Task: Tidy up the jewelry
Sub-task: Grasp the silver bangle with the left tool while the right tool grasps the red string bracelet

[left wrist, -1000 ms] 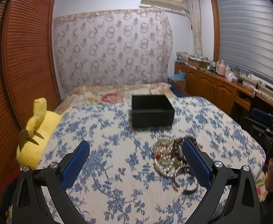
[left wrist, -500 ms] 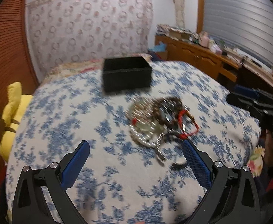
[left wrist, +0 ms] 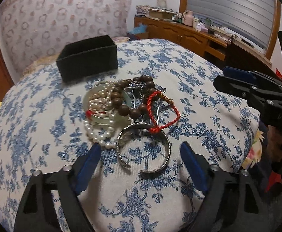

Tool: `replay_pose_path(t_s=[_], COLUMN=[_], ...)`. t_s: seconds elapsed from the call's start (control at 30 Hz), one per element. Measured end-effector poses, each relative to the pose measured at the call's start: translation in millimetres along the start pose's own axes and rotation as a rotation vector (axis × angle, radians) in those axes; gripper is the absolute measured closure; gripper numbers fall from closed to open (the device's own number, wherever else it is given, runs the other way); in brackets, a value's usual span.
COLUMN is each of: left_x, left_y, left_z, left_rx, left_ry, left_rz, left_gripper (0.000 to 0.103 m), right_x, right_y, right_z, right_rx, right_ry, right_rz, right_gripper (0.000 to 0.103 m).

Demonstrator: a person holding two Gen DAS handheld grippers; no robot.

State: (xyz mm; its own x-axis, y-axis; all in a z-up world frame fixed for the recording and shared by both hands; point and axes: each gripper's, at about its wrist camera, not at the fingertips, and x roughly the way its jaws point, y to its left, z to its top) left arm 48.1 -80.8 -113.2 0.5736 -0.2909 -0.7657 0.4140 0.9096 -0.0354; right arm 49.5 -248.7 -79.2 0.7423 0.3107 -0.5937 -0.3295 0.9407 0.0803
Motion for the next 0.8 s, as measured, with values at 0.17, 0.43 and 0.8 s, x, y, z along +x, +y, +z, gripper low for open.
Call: replay_pose_path(t_s=[0.17, 0.43, 0.8], left_x=[8.8, -2.6, -24.3], left_y=[-3.9, 2.8, 33.5], left_z=[0.2, -9.5, -15.1], left_rx=[0.019, 0.002, -0.082], left_ry=[0.015, -0.008, -0.069], left_rz=[0.035, 0.019, 0.005], left_gripper=[0.033, 0.045, 0.045], right_x=[1.5, 15.3, 57.6], right_y=[-1.0, 17.8, 40.7], right_z=[-2.1, -1.0, 7.8], right_rx=[0.0, -0.059, -0.132], right_ry=[0.01, 0.054, 0.179], right_rz=[0.006, 0.093, 0.141], right_gripper=[0.034, 0.06, 0.074])
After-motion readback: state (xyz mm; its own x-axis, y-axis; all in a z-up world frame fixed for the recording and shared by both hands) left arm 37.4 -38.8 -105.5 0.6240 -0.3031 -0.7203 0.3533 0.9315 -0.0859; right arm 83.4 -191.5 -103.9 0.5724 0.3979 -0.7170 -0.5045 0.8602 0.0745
